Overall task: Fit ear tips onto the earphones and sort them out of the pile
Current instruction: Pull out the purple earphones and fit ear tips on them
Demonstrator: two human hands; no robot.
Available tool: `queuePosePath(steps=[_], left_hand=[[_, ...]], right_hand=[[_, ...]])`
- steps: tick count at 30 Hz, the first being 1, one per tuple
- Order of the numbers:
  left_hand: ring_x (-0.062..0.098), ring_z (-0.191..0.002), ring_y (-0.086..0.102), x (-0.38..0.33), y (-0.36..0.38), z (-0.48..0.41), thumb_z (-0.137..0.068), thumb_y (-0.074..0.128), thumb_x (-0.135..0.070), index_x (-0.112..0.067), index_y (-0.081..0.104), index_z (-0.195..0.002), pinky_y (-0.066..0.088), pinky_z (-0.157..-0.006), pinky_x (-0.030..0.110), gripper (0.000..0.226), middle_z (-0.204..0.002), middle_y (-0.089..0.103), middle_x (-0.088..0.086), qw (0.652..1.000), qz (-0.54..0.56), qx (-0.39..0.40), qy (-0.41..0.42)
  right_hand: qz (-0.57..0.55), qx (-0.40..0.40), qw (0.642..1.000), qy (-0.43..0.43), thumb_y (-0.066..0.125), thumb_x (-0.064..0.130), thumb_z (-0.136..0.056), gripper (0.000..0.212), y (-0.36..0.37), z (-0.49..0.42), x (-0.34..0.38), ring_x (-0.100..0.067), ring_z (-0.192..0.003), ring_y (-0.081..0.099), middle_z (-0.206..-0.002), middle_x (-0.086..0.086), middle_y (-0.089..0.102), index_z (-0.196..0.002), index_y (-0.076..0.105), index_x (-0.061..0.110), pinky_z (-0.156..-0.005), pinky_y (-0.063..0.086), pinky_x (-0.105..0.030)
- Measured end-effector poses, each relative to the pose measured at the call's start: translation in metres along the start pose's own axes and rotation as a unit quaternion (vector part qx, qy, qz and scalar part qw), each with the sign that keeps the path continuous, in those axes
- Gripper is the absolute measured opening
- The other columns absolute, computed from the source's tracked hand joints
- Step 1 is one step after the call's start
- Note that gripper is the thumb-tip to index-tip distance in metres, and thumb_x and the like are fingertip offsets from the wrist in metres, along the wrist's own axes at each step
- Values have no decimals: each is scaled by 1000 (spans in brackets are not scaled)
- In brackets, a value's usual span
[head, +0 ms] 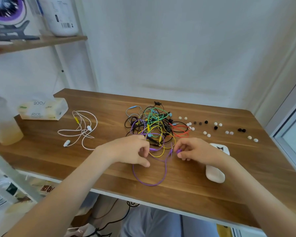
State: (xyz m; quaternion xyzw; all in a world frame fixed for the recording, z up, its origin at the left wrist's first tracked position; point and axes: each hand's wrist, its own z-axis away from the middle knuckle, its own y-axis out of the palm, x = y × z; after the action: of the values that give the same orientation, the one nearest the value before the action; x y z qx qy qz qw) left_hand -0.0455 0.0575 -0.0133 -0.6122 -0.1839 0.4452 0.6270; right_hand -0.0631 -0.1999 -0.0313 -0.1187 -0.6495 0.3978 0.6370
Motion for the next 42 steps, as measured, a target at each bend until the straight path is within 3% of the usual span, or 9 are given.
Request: queuePosePath(steps=[5, 11, 16, 25, 28, 30, 32, 36, 42], left_hand=[[9, -91, 40, 0, 4, 0, -83, 70, -34, -19, 58, -100, 43, -83, 30, 26, -97, 41, -6, 996, -44, 47, -57], [13, -85, 51, -22, -13, 9, -92, 55, -31, -25, 61, -97, 46, -79, 30, 10, -89, 50, -9, 997, -57, -2, -51], [3, -48, 54, -49, -53, 15, -92, 51, -37, -27, 61, -89, 46, -55, 20, 15, -58, 63, -8, 994, -40, 0, -106], [24, -97, 55, -67, -64, -17, -99, 46, -37, -15, 63, -99, 46, -84, 36, 28, -102, 59, 7, 973, -158, -27, -163], [28, -118, 44, -80, -62, -23, -99, 44, -38, -18, 63, -109, 39, -92, 38, 30, -123, 47, 10, 965, -189, -128, -129], [32, -119, 46, -83, -57, -30, -95, 48, -30, -9, 67, -97, 42, -93, 40, 28, -128, 49, 15, 932, -221, -286, -12], [35, -108, 55, -85, -50, -41, -88, 49, -19, -3, 62, -85, 48, -87, 37, 21, -117, 59, 18, 909, -165, -375, 83], [20, -86, 61, -92, -28, -64, -94, 50, -20, -10, 46, -95, 47, -76, 34, 11, -98, 65, 5, 970, 83, -224, 44], [8, -55, 52, -73, 14, -99, -94, 56, -21, -21, 43, -98, 38, -57, 21, 14, -72, 56, -4, 936, 270, -227, -4]], right_hand=[[-3, -8, 1000, -5, 64, 14, -90, 8, 4, -3, -1, -2, -64, 62, -86, 2, 66, -93, 65, 21, -62, 51, -19], [-41, -42, 998, -14, 62, 13, -91, 7, 2, -1, 3, -5, -61, 61, -74, 6, 68, -93, 65, 19, -61, 49, -19], [-91, -93, 991, -2, 60, 13, -93, 3, -11, 3, 0, -10, -62, 59, -70, 5, 67, -92, 63, 15, -62, 48, -22], [-67, -128, 990, -3, 61, 20, -92, 7, -20, 4, -13, -2, -73, 59, -82, 6, 67, -90, 64, 25, -71, 45, -22], [-89, -128, 988, -1, 61, 18, -92, 7, -21, 2, -15, -7, -77, 64, -83, 5, 68, -94, 64, 24, -74, 51, -26], [-104, -126, 987, -4, 61, 16, -92, 7, -21, 1, -15, -8, -76, 63, -82, 4, 68, -96, 64, 21, -77, 53, -28], [-131, -117, 984, -10, 60, 11, -92, 7, -21, -1, -15, -9, -73, 62, -80, 2, 66, -97, 63, 16, -75, 52, -27], [-212, -105, 971, -26, 56, 0, -92, 10, -23, -1, -13, -9, -71, 60, -81, -6, 63, -101, 61, 3, -69, 50, -21], [-167, -78, 983, 5, 55, 2, -93, 10, -14, -2, -19, -12, -72, 62, -78, -3, 64, -99, 60, 8, -72, 53, -26]])
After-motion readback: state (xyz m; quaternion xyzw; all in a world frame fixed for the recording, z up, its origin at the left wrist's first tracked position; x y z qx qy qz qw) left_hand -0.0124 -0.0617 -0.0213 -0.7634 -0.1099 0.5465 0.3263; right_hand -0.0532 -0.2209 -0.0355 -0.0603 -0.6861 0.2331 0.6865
